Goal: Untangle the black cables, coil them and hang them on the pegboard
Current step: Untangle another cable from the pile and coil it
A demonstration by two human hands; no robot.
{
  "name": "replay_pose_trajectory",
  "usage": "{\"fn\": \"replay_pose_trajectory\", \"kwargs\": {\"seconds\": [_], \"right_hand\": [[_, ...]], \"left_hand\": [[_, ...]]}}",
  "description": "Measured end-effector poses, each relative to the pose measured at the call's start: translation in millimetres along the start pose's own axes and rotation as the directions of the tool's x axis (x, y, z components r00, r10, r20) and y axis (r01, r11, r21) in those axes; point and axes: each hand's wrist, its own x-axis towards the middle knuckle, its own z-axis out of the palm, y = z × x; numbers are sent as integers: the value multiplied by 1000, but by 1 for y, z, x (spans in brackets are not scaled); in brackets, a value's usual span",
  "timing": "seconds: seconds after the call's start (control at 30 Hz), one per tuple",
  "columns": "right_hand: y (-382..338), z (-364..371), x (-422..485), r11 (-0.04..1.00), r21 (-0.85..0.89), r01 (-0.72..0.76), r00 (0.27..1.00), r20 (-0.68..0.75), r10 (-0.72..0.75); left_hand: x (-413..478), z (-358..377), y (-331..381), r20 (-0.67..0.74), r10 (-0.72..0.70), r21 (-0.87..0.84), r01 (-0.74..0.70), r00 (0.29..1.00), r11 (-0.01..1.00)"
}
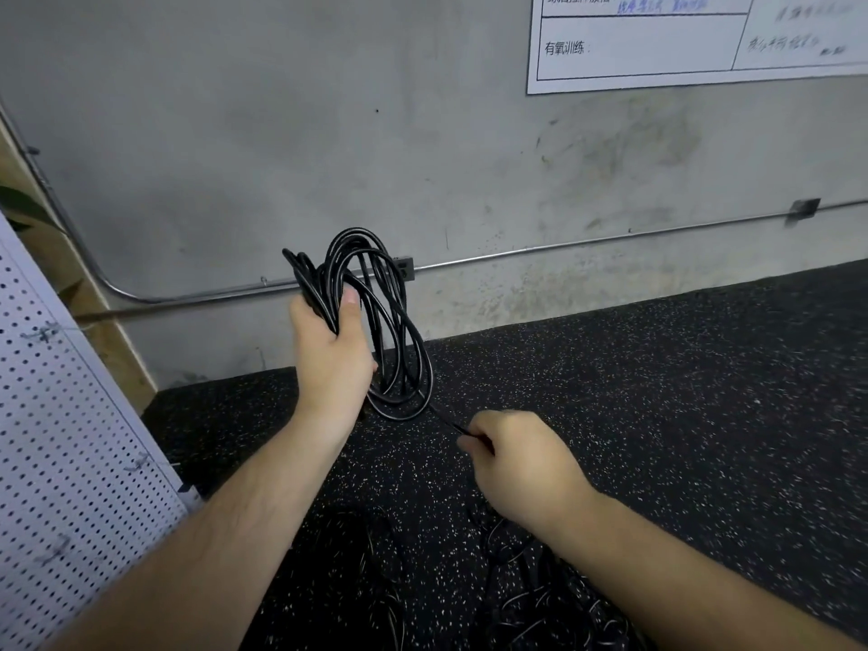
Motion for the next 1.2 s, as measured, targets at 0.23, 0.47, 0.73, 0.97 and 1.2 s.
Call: {"fn": "replay_pose_trajectory", "kwargs": {"seconds": [0.23,0.47,0.73,0.97,1.2], "right_hand": [[-19,-28,2,918,-309,248,969,86,-233],[-24,-45,5,808,-474,349,929,63,-364],[-30,-54,1,869,473,-146,880,464,-104],[-21,-64,0,946,-113,304,952,-6,-307],[-23,-77,11,992,-125,-11,934,-356,-35]], "left_hand": [[-11,4,1,125,65,16,-68,990,998],[-19,8,5,263,91,-4,-94,960,996],[-30,14,4,377,171,20,-193,910,981],[-27,10,9,357,153,19,-171,921,985],[-52,16,14,605,-32,-84,103,796,991]]}}
